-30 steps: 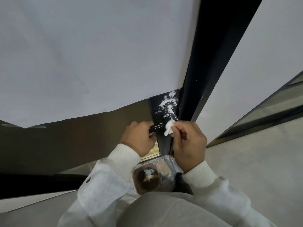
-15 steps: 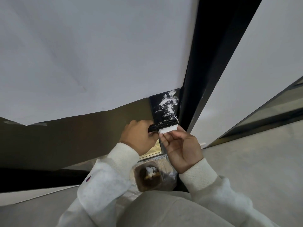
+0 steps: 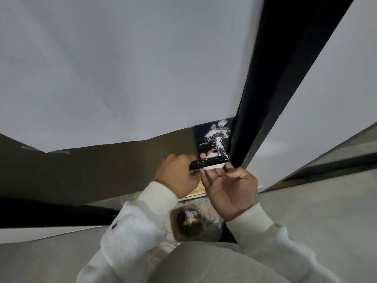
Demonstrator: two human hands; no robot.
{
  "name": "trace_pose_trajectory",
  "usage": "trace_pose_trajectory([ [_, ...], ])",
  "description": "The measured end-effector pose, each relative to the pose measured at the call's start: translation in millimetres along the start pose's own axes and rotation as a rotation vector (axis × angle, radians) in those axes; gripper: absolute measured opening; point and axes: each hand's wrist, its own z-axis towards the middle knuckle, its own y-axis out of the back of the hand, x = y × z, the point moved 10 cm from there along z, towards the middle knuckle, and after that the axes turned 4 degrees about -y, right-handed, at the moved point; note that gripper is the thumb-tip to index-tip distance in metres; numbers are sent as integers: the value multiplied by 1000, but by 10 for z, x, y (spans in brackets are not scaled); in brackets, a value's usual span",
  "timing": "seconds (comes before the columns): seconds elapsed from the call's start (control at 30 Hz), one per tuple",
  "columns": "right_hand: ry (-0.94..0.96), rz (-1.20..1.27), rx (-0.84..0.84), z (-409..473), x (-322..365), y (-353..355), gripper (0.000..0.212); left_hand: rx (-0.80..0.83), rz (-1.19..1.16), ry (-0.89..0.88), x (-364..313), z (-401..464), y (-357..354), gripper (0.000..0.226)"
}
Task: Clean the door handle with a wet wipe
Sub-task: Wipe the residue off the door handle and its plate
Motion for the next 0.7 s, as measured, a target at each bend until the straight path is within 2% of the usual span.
trace_pose_trajectory([
  [0.07,21,-21,15,60,-16,-30,95,0,-1,-11,-10,8,-2,18],
  [0.13,31,-36,26,131,-37,-71,91,7,5,-16,-7,15,-15,10],
  [0.27,5,-132,69,181,-111,-140,67,46,10,18,55,43,-79,21],
  [0.47,18,-179,61,242,-237,-79,63,98,-37,123,192,85,-136,22],
  [0.53,59,-171,90,221,-82,-32,66,83,-55,120,179,71,-115,31],
  [0.6,81,-177,92,222,7,8,82,66,-57,106,155,59,-87,36],
  [0.7,46,-136,151,231,-110,-99,77,67,-48,104,157,64,-88,32],
])
